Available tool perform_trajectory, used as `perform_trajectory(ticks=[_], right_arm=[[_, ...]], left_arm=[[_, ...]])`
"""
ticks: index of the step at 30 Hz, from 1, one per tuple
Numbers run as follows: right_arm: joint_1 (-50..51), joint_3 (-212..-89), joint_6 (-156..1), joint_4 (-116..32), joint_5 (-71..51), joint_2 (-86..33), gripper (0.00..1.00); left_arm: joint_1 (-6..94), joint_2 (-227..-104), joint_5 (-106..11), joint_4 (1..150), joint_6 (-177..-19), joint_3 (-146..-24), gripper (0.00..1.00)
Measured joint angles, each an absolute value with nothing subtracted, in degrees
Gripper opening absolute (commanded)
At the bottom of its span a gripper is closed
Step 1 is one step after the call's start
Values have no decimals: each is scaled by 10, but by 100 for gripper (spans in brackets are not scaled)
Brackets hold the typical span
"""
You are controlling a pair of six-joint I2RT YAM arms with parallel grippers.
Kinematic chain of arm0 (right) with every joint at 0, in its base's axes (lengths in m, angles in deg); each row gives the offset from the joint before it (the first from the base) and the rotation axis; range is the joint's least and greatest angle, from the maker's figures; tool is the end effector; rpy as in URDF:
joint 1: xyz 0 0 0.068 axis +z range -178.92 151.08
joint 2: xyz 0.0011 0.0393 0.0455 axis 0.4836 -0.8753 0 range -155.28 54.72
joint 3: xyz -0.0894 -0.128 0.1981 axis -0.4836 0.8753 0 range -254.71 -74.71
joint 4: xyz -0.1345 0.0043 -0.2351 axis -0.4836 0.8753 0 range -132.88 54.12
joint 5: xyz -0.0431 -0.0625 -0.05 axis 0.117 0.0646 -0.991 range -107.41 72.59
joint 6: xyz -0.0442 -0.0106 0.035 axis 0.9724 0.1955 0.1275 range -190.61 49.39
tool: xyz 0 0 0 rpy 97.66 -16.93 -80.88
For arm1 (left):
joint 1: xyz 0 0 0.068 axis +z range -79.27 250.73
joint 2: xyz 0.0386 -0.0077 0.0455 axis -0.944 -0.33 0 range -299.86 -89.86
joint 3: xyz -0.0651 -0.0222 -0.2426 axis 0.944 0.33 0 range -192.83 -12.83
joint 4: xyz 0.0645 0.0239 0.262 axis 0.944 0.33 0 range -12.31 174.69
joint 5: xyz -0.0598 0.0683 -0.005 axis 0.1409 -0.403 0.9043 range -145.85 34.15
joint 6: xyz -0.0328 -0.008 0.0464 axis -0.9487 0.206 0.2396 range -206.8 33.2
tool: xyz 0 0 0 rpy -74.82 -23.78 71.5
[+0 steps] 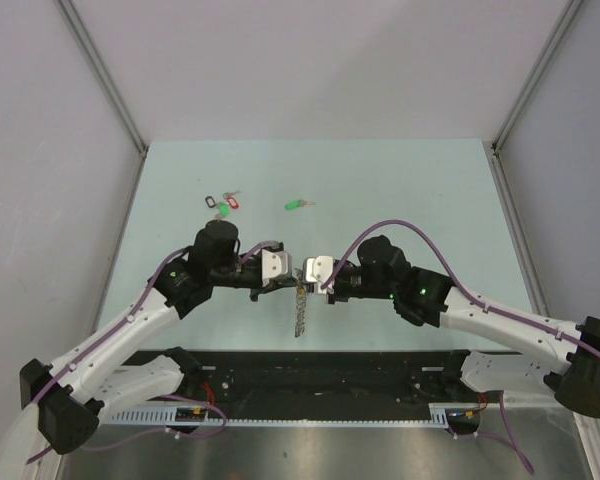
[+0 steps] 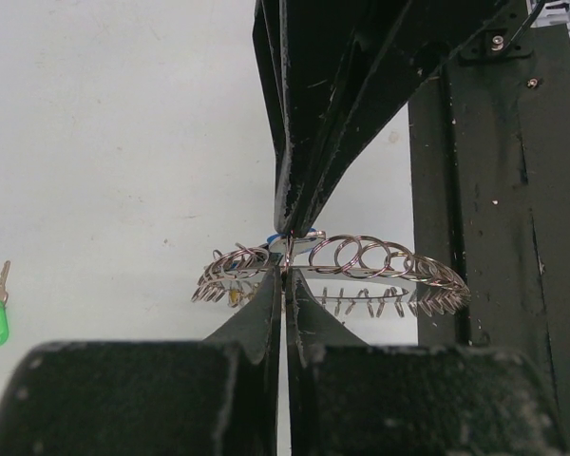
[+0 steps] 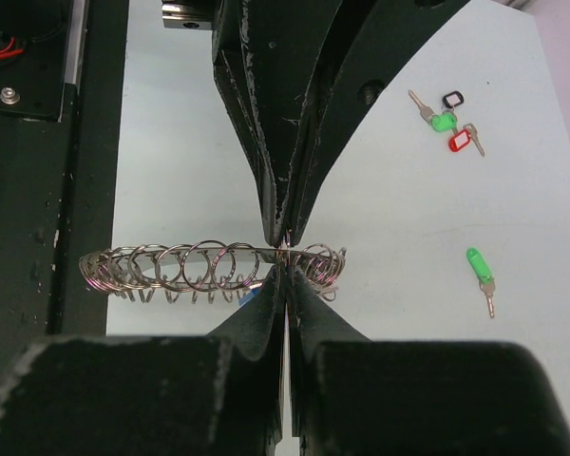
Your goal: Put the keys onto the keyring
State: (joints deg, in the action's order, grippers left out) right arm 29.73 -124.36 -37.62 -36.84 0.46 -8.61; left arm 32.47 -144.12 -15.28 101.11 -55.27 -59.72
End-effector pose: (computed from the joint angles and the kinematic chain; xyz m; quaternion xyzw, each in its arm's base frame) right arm 0.1346 0.2448 0.2902 -0.6417 0.4989 0.2501 0.5262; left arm 0.1634 -0.1625 0.2835 0.6070 0.5709 -0.3281 0.4449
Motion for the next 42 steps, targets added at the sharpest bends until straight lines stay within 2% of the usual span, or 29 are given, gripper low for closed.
perform_trajectory(ticks=[1,2,5,6,10,20,34,42], right_arm=[[298,-1244,-376,-368,3,-86,9],[298,-1244,-377,-368,3,-86,18],[300,-1244,-380,-372,0,-86,27],[300,-1244,-381,-373,-1,-85,33],[303,-1244,-380,-372,-2,-74,36],[281,-1244,-374,-371,9,-39,25],[262,-1243,-363,-363,65,-43,25],[260,-1243,-361,-363,71,-55,21]], left_arm=[[324,-1442,-154,1012,-553,-598,0],[324,-1442,-154,1012,-553,-598,0],[323,-1442,-155,1013,-553,-598,0],[323,-1442,-155,1013,-553,-598,0],[321,-1439,-156,1008,-554,-598,0],[321,-1424,-156,990,-559,-594,0],[321,-1414,-156,970,-569,-585,0],[321,-1405,-156,960,-570,-578,0]])
